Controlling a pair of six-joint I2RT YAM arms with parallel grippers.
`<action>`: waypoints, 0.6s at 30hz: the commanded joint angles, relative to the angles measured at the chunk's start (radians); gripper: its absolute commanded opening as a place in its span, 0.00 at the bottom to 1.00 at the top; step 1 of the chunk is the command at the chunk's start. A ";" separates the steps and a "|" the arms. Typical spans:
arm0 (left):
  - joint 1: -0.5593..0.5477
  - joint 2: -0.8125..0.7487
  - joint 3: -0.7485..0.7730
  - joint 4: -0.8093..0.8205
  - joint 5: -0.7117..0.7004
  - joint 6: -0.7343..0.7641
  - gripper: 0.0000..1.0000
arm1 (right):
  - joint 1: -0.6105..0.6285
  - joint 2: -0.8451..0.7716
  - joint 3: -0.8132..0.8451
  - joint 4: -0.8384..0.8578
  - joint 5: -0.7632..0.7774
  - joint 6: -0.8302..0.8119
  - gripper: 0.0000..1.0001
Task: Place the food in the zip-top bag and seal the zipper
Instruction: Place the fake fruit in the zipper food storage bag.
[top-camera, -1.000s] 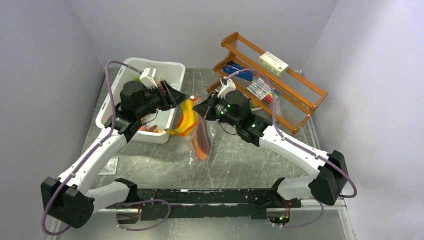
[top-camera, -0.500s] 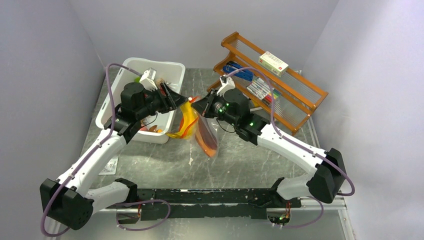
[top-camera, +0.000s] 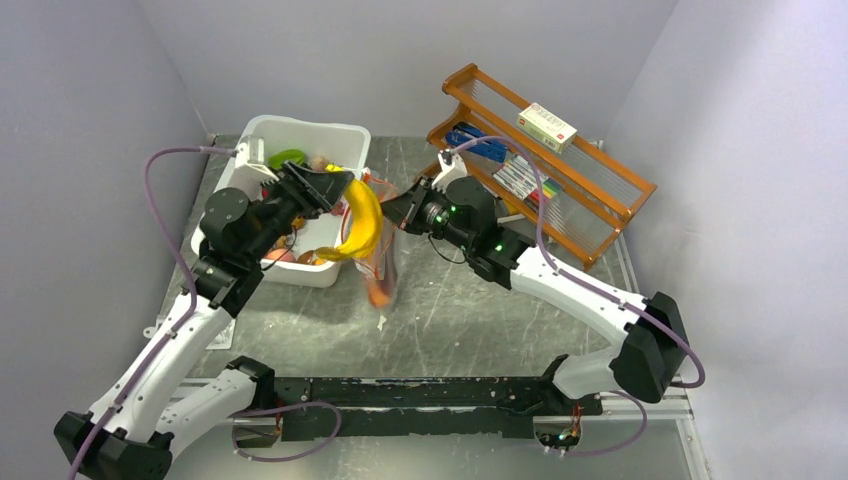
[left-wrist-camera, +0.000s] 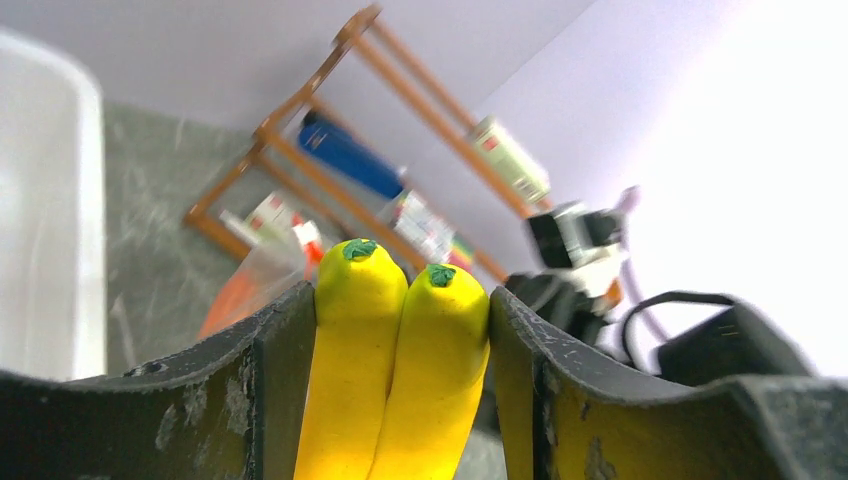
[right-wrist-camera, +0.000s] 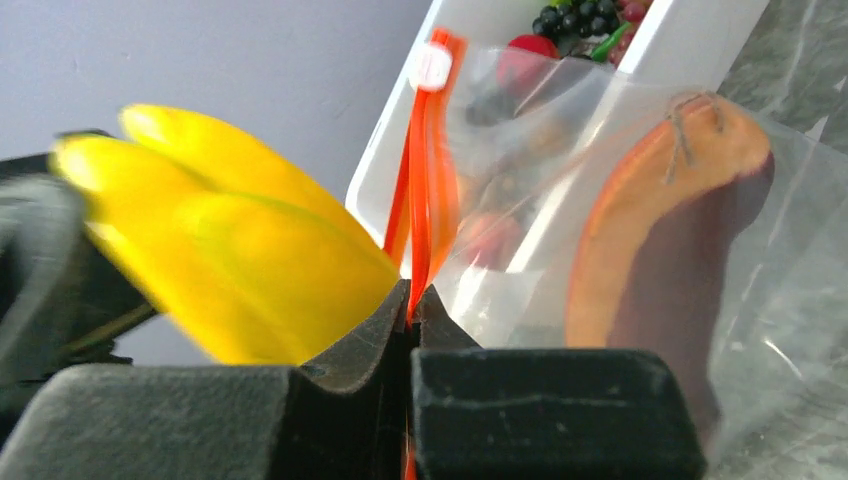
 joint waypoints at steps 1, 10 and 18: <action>-0.012 -0.028 -0.047 0.301 -0.013 -0.044 0.07 | 0.007 -0.013 -0.039 0.071 -0.039 0.077 0.00; -0.012 -0.045 -0.161 0.520 -0.014 0.029 0.07 | 0.007 -0.034 -0.086 0.154 -0.041 0.201 0.00; -0.013 -0.085 -0.202 0.644 -0.019 -0.018 0.07 | 0.006 -0.009 -0.117 0.181 -0.074 0.205 0.00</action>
